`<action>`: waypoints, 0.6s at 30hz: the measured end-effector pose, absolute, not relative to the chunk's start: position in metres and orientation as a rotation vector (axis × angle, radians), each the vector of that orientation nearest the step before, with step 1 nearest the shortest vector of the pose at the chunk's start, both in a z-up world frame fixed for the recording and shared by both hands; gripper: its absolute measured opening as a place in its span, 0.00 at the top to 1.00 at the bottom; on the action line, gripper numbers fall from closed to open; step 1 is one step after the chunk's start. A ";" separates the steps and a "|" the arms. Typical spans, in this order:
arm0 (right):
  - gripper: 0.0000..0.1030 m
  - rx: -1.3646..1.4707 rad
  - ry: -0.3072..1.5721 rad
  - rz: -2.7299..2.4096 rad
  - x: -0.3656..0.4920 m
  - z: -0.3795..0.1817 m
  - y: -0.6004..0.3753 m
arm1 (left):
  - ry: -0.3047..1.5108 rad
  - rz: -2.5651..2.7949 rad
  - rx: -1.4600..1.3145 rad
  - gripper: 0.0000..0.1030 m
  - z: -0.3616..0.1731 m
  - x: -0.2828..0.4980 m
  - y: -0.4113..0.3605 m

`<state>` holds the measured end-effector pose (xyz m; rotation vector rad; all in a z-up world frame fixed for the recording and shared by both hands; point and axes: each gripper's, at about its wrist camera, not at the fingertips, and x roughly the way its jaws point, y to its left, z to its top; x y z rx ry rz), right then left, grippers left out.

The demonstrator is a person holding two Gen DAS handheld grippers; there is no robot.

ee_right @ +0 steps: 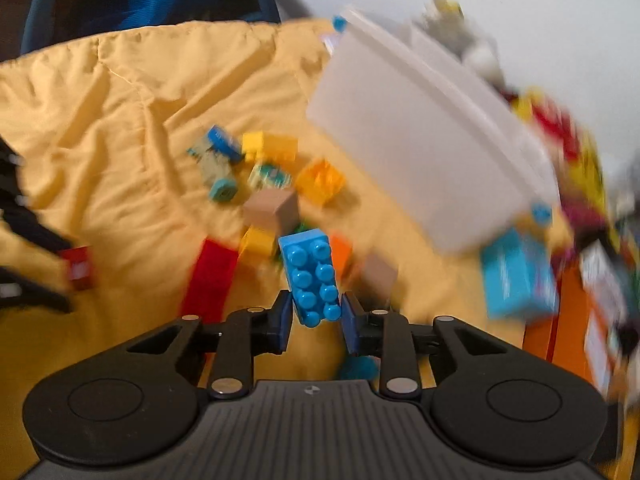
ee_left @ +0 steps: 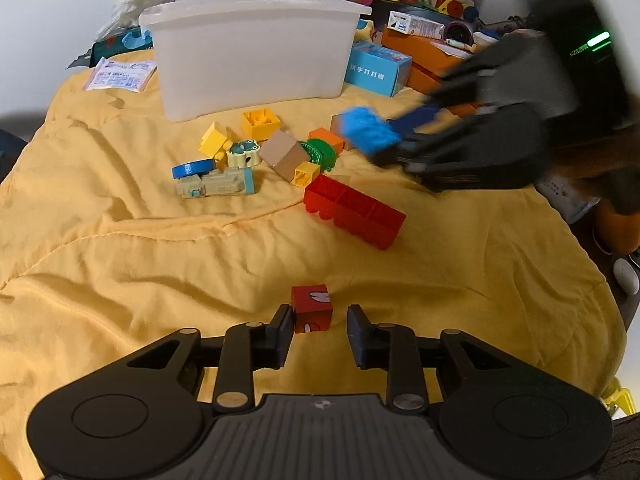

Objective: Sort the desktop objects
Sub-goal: 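Grasp the blue brick with the right gripper while the left holds the red brick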

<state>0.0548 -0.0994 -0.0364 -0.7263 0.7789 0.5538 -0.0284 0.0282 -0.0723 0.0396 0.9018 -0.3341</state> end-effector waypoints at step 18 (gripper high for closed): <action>0.69 -0.434 1.092 0.490 0.009 -0.050 -0.145 | 0.922 -0.347 0.068 0.65 -0.077 -0.021 0.020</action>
